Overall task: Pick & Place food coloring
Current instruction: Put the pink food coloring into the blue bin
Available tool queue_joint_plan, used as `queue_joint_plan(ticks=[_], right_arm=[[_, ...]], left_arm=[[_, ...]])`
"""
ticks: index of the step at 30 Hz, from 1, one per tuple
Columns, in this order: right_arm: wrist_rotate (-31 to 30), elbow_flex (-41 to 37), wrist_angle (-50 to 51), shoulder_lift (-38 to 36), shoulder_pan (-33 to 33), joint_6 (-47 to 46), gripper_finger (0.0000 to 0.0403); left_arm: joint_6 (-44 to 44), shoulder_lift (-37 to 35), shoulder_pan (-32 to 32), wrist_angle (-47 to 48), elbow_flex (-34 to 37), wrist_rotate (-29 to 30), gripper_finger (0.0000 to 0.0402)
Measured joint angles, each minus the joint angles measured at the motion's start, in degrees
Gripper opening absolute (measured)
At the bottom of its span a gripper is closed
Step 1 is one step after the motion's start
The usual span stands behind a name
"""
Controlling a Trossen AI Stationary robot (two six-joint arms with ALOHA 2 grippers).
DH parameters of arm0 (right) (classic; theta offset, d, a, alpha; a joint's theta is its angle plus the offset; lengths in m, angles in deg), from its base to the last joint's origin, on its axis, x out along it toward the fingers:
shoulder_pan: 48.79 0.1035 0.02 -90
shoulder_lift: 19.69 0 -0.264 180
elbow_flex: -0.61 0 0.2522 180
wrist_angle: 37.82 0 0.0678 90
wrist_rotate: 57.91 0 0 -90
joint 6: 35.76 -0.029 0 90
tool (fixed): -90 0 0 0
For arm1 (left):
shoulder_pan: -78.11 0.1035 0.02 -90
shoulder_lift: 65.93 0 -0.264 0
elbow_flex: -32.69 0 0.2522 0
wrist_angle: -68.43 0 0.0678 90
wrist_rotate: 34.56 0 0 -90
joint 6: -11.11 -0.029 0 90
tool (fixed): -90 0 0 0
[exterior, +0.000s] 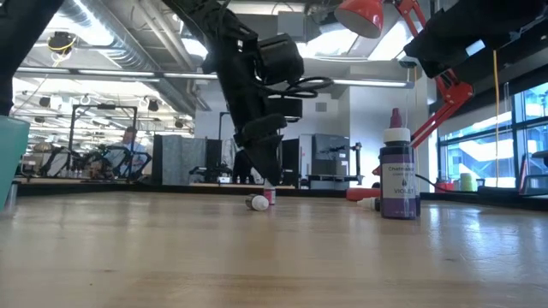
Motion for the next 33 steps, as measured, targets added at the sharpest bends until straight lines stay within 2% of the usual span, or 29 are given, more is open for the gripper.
queue_joint_plan(ticks=[14, 22, 25, 33], right_arm=[[0.1, 0.0, 0.0, 0.0, 0.0, 0.0, 0.0157], [0.1, 0.0, 0.0, 0.0, 0.0, 0.0, 0.0157], [0.1, 0.0, 0.0, 0.0, 0.0, 0.0, 0.0157], [0.0, 0.0, 0.2, 0.0, 0.0, 0.2, 0.0157]], left_arm=[[-1.9, 0.3, -0.2, 1.6, 0.0, -0.3, 0.0054], [-1.9, 0.0, -0.8, 1.7, 0.0, -0.2, 0.0058], [-1.9, -1.1, -1.6, 2.3, -0.2, -2.5, 0.0057], [0.9, -5.6, -7.2, 11.7, -6.1, -3.0, 0.0055]])
